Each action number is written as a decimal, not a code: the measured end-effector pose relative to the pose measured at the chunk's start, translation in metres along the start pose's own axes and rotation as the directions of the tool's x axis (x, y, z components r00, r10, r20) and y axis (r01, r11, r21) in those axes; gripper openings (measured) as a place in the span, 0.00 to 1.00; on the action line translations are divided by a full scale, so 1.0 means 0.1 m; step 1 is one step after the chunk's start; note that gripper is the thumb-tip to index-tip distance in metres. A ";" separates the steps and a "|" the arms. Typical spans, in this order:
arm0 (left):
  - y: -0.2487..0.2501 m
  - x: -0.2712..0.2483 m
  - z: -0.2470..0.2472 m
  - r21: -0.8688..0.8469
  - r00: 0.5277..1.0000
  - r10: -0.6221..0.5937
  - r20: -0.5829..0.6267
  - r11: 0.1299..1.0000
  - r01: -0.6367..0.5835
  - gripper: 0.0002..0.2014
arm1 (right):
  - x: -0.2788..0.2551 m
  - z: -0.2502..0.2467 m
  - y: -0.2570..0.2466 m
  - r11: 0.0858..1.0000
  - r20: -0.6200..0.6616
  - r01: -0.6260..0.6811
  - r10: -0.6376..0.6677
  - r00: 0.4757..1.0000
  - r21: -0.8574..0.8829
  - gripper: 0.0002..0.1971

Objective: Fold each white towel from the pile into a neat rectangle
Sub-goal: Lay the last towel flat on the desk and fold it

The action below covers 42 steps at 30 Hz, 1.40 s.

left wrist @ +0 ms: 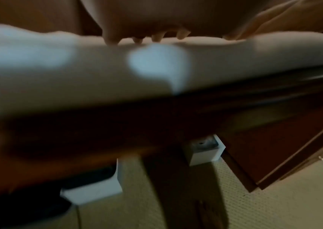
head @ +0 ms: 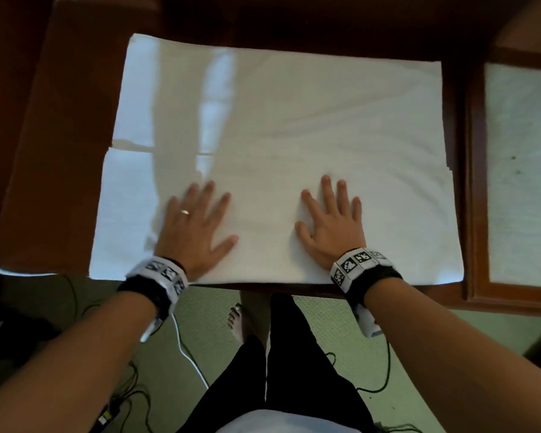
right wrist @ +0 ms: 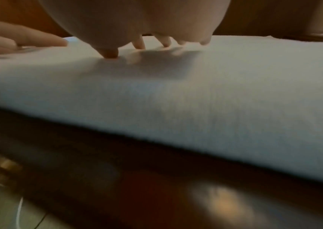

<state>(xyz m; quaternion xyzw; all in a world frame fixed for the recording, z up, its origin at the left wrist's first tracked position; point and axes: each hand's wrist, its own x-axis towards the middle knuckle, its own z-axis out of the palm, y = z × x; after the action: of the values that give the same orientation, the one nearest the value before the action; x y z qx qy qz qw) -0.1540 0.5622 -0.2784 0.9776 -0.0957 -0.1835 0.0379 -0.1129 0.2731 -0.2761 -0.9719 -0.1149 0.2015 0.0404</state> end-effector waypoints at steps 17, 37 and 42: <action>0.34 -0.07 0.31 0.027 0.997 -0.052 -0.056 0.998 0.054 0.42 | -0.42 -0.02 1.03 0.975 -0.138 -0.209 0.219 0.966 0.081 0.35; -0.34 -0.60 0.04 0.067 0.970 -0.218 0.107 0.975 0.212 0.46 | -0.79 0.12 0.40 0.985 0.112 -0.166 0.159 0.981 0.047 0.36; -0.15 -0.50 -0.38 0.090 0.934 -0.288 0.210 0.957 0.275 0.34 | -0.93 -0.12 0.30 0.980 0.191 -0.196 0.188 0.963 0.027 0.32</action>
<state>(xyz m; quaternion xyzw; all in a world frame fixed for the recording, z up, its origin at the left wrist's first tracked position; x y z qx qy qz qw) -0.1834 0.5882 -0.2275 0.9554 0.0364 -0.2917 -0.0287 -0.1845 0.2210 -0.2337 -0.9540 -0.0188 0.2976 0.0317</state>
